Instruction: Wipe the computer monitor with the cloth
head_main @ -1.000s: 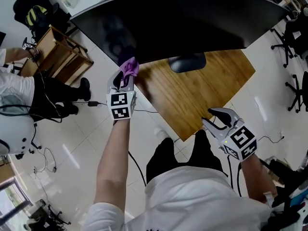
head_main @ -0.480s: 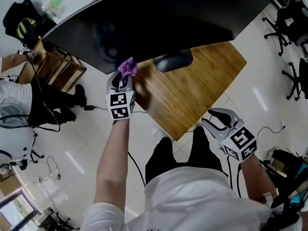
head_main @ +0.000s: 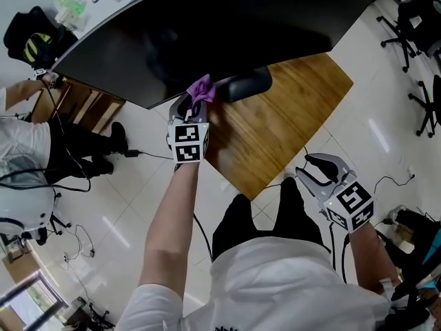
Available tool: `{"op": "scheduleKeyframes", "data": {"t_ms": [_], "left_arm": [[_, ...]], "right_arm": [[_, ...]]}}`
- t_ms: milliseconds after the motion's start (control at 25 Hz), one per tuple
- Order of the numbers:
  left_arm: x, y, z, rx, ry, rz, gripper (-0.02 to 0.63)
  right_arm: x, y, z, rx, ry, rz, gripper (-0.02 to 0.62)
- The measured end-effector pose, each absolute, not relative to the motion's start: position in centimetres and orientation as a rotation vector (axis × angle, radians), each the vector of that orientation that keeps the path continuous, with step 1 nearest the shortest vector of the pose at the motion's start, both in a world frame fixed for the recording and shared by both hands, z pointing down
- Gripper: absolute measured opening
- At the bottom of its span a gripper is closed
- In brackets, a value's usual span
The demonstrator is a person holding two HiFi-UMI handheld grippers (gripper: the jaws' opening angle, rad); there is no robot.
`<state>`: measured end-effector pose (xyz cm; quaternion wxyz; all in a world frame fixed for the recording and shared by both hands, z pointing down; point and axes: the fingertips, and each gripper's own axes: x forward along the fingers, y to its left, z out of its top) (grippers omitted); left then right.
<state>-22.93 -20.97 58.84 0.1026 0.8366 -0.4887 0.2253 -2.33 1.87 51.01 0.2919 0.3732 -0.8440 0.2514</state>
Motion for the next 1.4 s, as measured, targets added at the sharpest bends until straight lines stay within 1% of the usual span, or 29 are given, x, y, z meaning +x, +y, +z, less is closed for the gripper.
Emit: {"op": "scheduleKeyframes", "data": {"t_ms": [1400], "left_arm": [[-7.7, -22.8, 60.3, 2.564, -1.280, 0.710, 0.127]], "right_arm": [[7.5, 3.0, 52.1, 1.134, -2.187, 0.770, 0.140]]}}
